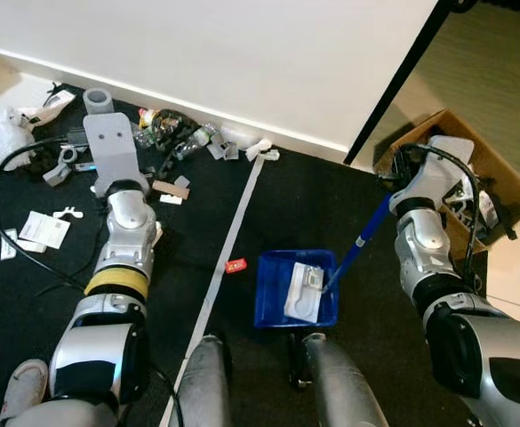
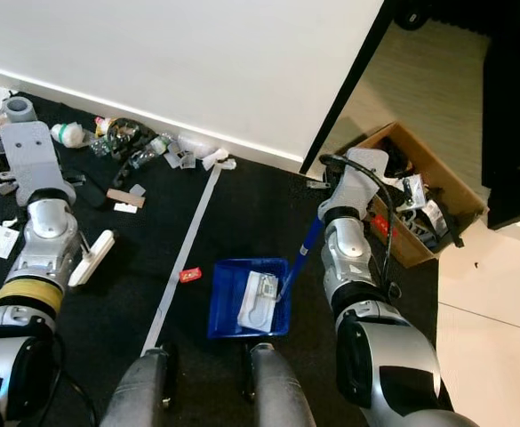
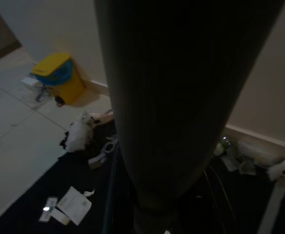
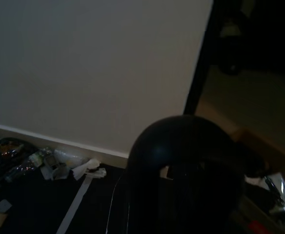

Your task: Sweep floor

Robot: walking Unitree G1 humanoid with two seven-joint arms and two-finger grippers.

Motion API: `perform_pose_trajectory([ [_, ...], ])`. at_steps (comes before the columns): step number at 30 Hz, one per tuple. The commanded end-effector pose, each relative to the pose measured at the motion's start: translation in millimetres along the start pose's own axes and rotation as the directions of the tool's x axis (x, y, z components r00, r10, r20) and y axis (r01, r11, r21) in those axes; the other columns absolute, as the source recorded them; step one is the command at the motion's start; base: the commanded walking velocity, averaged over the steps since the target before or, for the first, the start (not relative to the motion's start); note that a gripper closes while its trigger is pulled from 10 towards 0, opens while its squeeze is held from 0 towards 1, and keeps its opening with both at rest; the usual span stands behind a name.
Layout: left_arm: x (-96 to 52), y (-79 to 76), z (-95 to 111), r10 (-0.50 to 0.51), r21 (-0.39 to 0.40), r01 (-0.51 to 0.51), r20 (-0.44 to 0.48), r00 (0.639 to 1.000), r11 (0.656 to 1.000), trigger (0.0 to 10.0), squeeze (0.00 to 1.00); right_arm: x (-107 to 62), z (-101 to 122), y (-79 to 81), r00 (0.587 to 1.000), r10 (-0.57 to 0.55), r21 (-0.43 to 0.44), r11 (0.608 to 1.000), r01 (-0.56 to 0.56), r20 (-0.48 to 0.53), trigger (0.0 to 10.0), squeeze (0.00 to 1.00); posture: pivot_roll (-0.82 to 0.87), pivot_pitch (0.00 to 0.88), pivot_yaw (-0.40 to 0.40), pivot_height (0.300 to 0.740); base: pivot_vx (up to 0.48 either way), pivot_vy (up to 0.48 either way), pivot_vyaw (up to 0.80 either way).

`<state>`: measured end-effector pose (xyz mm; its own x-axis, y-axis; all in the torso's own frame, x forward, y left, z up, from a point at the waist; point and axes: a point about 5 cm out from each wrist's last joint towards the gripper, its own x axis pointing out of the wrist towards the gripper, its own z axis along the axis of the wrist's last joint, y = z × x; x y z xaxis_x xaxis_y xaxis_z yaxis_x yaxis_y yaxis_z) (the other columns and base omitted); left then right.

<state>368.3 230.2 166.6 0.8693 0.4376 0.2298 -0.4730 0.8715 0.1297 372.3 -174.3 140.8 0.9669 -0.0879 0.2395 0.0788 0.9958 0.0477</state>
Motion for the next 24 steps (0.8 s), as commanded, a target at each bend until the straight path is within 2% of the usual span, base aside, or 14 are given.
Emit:
perform_pose_trajectory([
  [1, -3.8, -4.7, -4, 0.001, -0.031, -0.001, -0.014, 1.0, 1.0, 10.0, 0.0, -1.1, 1, -1.8, 1.0, -0.006, -0.01, 1.0, 0.006, 0.02, 10.0, 0.0, 0.09, 0.355, -0.071, 0.74, 0.0, 0.0, 0.0],
  [2, -4.5, -11.1, -2, -0.014, -0.059, 0.014, -0.007, 1.0, 0.998, 10.0, 0.0, -0.5, 4, -0.4, 0.999, -0.01, -0.005, 1.0, 0.01, 0.042, 10.0, 0.0, 0.09, 0.356, -0.072, 0.74, 0.0, 0.0, 0.0],
  [5, -5.1, -16.0, -1, -0.027, -0.087, 0.026, -0.004, 1.0, 0.996, 10.0, 0.0, -2.6, 4, 1.2, 0.998, -0.02, 0.011, 1.0, 0.02, 0.063, 10.0, 0.0, 0.09, 0.362, -0.074, 0.74, 0.0, 0.0, 0.0],
  [13, -6.8, -22.2, -4, -0.039, -0.155, 0.034, -0.031, 0.999, 0.987, 10.0, 0.0, -16.5, -5, 14.2, 0.995, 0.014, 0.09, 0.996, -0.023, 0.096, 10.0, 0.0, 0.08, 0.366, -0.081, 0.74, 0.0, 0.0, 0.0],
  [18, -9.8, -27.3, -6, -0.058, -0.169, 0.052, -0.032, 0.998, 0.984, 10.0, 0.0, -26.9, -13, 18.0, 0.993, 0.036, 0.137, 0.989, -0.051, 0.109, 10.0, 0.0, 0.08, 0.364, -0.082, 0.74, 0.0, 0.0, 0.0],
  [24, -11.6, -31.1, -8, -0.078, -0.164, 0.07, -0.04, 0.996, 0.984, 10.0, 0.0, -30.5, -17, 19.6, 0.994, 0.058, 0.129, 0.989, -0.07, 0.093, 10.0, 0.0, 0.08, 0.364, -0.087, 0.74, 0.0, 0.0, 0.0],
])
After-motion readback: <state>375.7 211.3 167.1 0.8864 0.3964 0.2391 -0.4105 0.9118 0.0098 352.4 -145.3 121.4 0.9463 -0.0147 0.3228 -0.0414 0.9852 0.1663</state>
